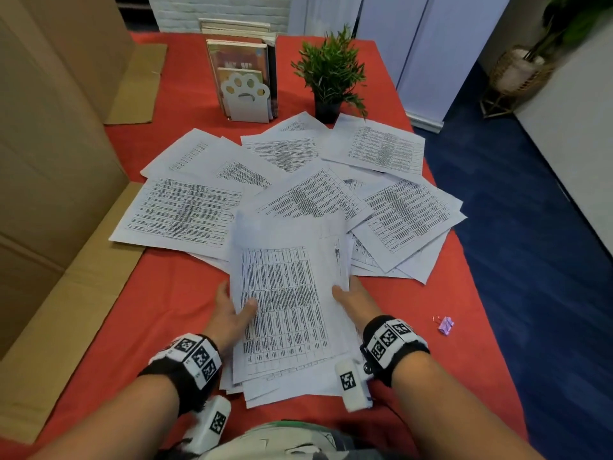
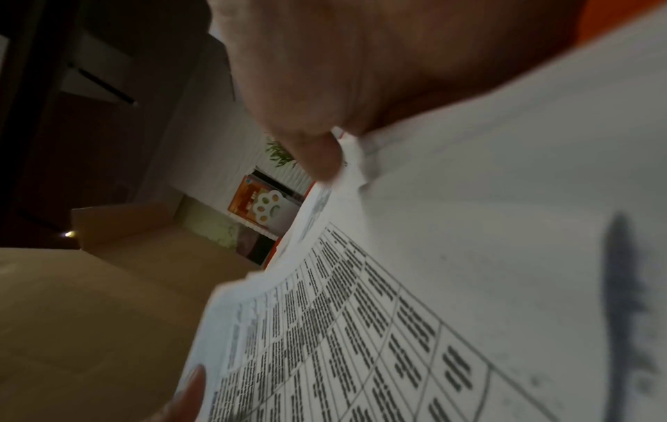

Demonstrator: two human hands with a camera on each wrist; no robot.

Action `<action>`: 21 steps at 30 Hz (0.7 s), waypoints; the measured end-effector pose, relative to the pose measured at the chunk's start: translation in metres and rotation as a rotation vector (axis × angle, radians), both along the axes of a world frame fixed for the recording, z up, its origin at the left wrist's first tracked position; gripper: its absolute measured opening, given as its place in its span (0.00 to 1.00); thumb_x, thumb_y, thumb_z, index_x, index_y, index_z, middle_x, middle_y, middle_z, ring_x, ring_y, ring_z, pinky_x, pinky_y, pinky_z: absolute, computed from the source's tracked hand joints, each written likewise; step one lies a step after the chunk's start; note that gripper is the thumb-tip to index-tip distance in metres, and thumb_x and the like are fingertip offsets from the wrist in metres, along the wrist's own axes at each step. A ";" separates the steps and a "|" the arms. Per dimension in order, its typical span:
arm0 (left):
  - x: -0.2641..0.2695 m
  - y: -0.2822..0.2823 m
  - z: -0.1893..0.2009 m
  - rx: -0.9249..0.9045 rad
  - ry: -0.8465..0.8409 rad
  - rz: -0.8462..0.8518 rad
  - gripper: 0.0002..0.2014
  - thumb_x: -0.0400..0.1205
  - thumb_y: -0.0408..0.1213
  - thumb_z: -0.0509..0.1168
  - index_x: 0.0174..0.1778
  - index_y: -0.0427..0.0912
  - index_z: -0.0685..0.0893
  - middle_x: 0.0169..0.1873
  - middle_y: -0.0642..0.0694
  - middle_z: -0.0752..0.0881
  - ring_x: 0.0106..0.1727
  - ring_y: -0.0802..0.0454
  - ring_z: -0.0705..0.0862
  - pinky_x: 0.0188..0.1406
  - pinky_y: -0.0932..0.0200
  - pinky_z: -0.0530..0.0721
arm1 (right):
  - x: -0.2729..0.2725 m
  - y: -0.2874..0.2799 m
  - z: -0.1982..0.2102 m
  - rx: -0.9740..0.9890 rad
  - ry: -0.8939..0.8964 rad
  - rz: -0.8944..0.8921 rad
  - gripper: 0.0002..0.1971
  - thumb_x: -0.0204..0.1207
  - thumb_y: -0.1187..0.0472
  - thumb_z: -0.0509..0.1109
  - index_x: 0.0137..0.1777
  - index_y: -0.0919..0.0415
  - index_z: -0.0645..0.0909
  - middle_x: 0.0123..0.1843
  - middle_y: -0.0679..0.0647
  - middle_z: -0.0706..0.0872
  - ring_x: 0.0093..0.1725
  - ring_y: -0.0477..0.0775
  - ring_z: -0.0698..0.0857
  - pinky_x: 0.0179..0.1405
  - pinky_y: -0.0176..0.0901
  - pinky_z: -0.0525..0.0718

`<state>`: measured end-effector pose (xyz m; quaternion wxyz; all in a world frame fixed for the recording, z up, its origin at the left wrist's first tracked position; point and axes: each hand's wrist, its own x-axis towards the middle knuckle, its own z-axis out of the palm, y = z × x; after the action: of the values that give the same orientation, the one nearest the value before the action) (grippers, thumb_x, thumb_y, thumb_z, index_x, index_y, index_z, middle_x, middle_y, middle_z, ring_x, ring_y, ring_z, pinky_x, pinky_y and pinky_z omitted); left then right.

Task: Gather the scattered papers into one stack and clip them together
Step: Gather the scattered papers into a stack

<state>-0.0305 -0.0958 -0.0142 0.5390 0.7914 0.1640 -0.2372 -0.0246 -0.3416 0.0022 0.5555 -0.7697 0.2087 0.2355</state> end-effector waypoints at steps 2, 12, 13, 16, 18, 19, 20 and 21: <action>-0.001 0.001 0.001 -0.057 -0.025 0.059 0.35 0.81 0.41 0.64 0.79 0.41 0.53 0.64 0.45 0.77 0.66 0.43 0.79 0.66 0.47 0.78 | -0.002 0.000 -0.001 -0.046 0.009 0.106 0.27 0.75 0.66 0.64 0.74 0.55 0.65 0.67 0.56 0.80 0.65 0.58 0.80 0.68 0.56 0.78; 0.029 0.006 0.073 -0.283 -0.538 0.221 0.23 0.76 0.26 0.69 0.64 0.52 0.74 0.57 0.52 0.85 0.59 0.56 0.84 0.63 0.50 0.81 | 0.018 0.013 0.077 0.140 -0.532 -0.191 0.26 0.73 0.74 0.65 0.61 0.42 0.73 0.57 0.44 0.84 0.59 0.47 0.84 0.64 0.46 0.80; 0.032 0.003 0.084 -0.305 -0.602 0.243 0.23 0.76 0.23 0.68 0.61 0.52 0.76 0.54 0.58 0.86 0.56 0.62 0.85 0.60 0.59 0.82 | 0.020 0.015 0.087 0.180 -0.584 -0.225 0.26 0.73 0.76 0.65 0.58 0.40 0.74 0.55 0.41 0.85 0.56 0.43 0.85 0.61 0.43 0.81; 0.035 0.003 0.102 -0.319 -0.715 0.255 0.22 0.71 0.18 0.71 0.52 0.49 0.81 0.41 0.68 0.90 0.47 0.73 0.86 0.47 0.76 0.81 | 0.020 0.016 0.106 0.281 -0.666 -0.249 0.26 0.71 0.78 0.68 0.55 0.43 0.76 0.53 0.45 0.86 0.54 0.46 0.86 0.57 0.43 0.84; 0.032 0.006 0.103 -0.269 -0.747 0.202 0.23 0.68 0.18 0.73 0.47 0.51 0.82 0.37 0.73 0.89 0.42 0.77 0.85 0.44 0.78 0.80 | 0.017 0.013 0.105 0.315 -0.665 -0.240 0.27 0.68 0.79 0.71 0.57 0.48 0.76 0.54 0.51 0.87 0.55 0.51 0.87 0.58 0.47 0.84; 0.029 0.007 0.103 -0.263 -0.754 0.173 0.22 0.66 0.18 0.73 0.45 0.50 0.83 0.36 0.73 0.89 0.40 0.77 0.85 0.43 0.78 0.80 | 0.015 0.011 0.101 0.314 -0.658 -0.243 0.28 0.66 0.78 0.73 0.60 0.51 0.75 0.56 0.55 0.87 0.57 0.54 0.87 0.60 0.49 0.84; 0.028 0.007 0.102 -0.267 -0.761 0.148 0.20 0.65 0.19 0.73 0.43 0.49 0.84 0.35 0.70 0.89 0.38 0.75 0.85 0.41 0.76 0.81 | 0.013 0.010 0.097 0.302 -0.651 -0.245 0.29 0.63 0.74 0.75 0.63 0.54 0.75 0.57 0.59 0.87 0.58 0.58 0.86 0.62 0.54 0.83; 0.026 0.007 0.101 -0.272 -0.766 0.105 0.17 0.64 0.21 0.72 0.40 0.47 0.85 0.34 0.66 0.89 0.36 0.72 0.84 0.40 0.72 0.82 | 0.010 0.009 0.093 0.286 -0.631 -0.248 0.30 0.59 0.70 0.76 0.64 0.57 0.75 0.57 0.62 0.87 0.59 0.62 0.86 0.63 0.60 0.82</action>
<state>-0.0043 -0.0889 0.0865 0.6721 0.7346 -0.0415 0.0830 -0.0142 -0.3322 0.0951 0.7190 -0.6877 0.0838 -0.0559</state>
